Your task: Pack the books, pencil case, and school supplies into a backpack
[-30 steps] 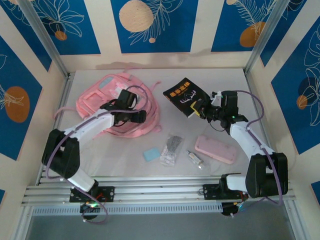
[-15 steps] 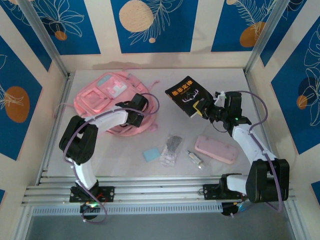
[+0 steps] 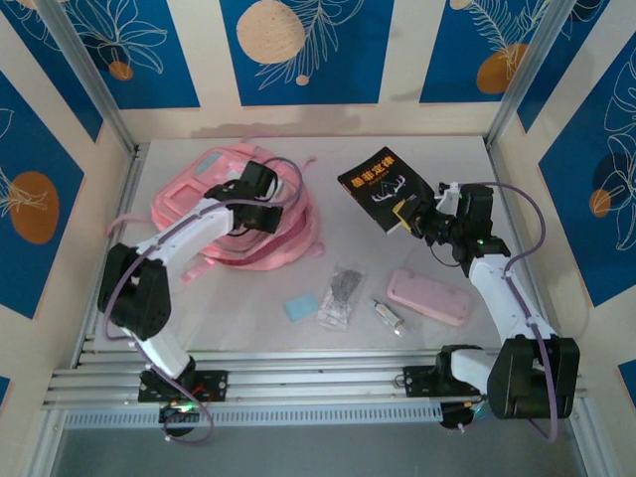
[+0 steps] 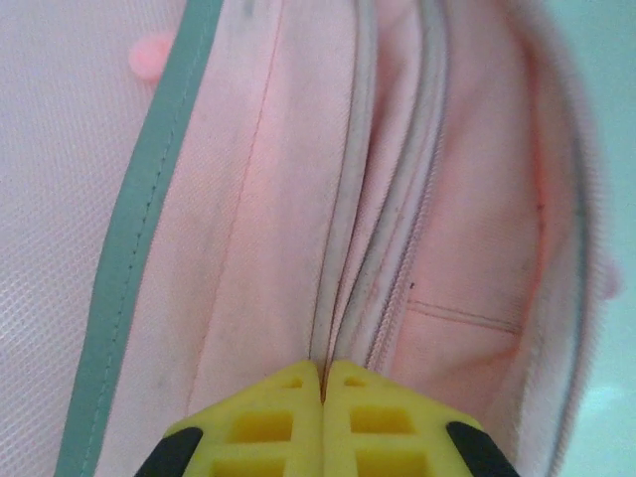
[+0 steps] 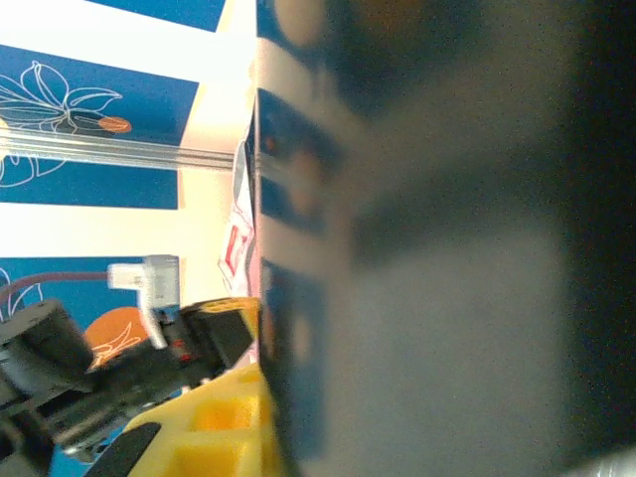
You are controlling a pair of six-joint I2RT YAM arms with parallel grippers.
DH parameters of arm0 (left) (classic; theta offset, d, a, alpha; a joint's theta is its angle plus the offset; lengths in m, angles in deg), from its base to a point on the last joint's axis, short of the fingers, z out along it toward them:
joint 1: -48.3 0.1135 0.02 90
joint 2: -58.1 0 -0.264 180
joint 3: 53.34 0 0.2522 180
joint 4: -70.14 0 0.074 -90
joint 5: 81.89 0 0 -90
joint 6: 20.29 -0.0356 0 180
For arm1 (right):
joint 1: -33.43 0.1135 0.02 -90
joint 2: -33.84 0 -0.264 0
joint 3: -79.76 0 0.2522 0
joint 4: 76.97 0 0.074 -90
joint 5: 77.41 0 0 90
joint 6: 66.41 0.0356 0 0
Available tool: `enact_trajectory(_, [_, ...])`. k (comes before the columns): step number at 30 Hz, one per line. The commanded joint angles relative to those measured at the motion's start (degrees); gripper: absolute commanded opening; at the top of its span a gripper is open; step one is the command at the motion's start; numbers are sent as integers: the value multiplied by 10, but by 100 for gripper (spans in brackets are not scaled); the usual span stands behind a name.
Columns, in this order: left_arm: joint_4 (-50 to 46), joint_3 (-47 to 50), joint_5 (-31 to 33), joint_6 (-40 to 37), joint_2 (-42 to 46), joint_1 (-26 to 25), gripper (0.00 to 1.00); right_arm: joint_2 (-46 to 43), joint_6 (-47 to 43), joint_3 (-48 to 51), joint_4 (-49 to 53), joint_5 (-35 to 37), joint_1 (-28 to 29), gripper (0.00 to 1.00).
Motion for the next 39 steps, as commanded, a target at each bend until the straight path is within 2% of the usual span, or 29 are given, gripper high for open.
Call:
enact_trajectory(1, [-2, -38, -81, 27, 43, 8, 0, -22, -21, 1, -19, -24, -4, 0])
enact_trajectory(7, [32, -41, -130, 55, 55, 46, 0, -17, -21, 11, -31, -51, 2, 0])
enact_trajectory(14, [45, -4, -150, 62, 50, 36, 0, -14, -22, 22, -30, -45, 6, 0])
enact_trajectory(18, [84, 56, -181, 73, 49, 15, 24, -6, -21, 22, -32, -45, 7, 0])
enact_trajectory(22, [107, 86, -174, 76, 27, -6, 47, -2, -18, 21, -33, -46, 7, 0])
enact_trajectory(24, [111, 84, -166, 70, 9, -16, 51, -2, -19, 21, -34, -45, 7, 0])
enact_trajectory(28, [106, 64, -136, 50, -34, -32, 53, -3, -20, 20, -32, -45, 7, 0])
enact_trajectory(34, [97, 38, -40, 34, -92, -36, 49, -5, -22, 20, -27, -45, 5, 0])
enact_trajectory(35, [95, 35, -34, 32, -97, -37, 43, -6, -23, 21, -25, -46, 3, 0])
enact_trajectory(37, [96, 30, -37, 33, -102, -37, 21, -6, -24, 20, -23, -47, 1, 0])
enact_trajectory(39, [96, 27, -51, 38, -100, -36, 8, -7, -26, 19, -22, -47, -1, 0])
